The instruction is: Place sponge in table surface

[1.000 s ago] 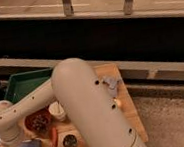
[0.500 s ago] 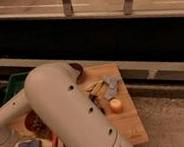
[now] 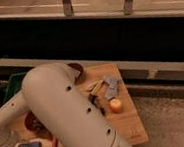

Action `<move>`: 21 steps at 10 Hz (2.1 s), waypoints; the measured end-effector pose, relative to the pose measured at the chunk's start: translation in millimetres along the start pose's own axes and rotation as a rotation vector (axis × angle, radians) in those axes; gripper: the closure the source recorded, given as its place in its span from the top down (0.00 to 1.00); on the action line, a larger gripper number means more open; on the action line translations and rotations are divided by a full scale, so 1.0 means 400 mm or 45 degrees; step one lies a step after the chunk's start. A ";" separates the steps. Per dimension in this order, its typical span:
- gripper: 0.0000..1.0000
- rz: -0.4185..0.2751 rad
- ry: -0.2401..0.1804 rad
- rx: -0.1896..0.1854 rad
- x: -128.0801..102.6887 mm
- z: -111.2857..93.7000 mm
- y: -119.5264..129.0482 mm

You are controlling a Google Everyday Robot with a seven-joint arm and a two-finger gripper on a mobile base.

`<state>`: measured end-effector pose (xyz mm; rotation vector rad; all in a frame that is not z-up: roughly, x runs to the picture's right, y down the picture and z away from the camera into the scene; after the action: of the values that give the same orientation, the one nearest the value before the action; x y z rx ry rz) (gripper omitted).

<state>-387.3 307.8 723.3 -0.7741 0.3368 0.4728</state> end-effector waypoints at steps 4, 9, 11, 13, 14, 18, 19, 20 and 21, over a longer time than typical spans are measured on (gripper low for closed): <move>0.00 -0.001 -0.004 -0.008 0.001 -0.003 -0.001; 0.00 -0.003 -0.027 -0.002 0.001 -0.013 -0.002; 0.00 0.008 -0.137 0.016 0.007 -0.077 -0.033; 0.00 -0.001 -0.243 0.027 0.012 -0.174 -0.049; 0.00 -0.008 -0.292 0.042 0.014 -0.220 -0.066; 0.00 -0.037 -0.386 0.050 0.006 -0.285 -0.090; 0.00 -0.044 -0.391 0.044 0.003 -0.280 -0.088; 0.00 -0.053 -0.394 0.034 -0.003 -0.272 -0.082; 0.00 -0.059 -0.395 0.024 -0.008 -0.264 -0.076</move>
<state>-386.5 210.7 671.5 -0.6764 0.0342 0.5366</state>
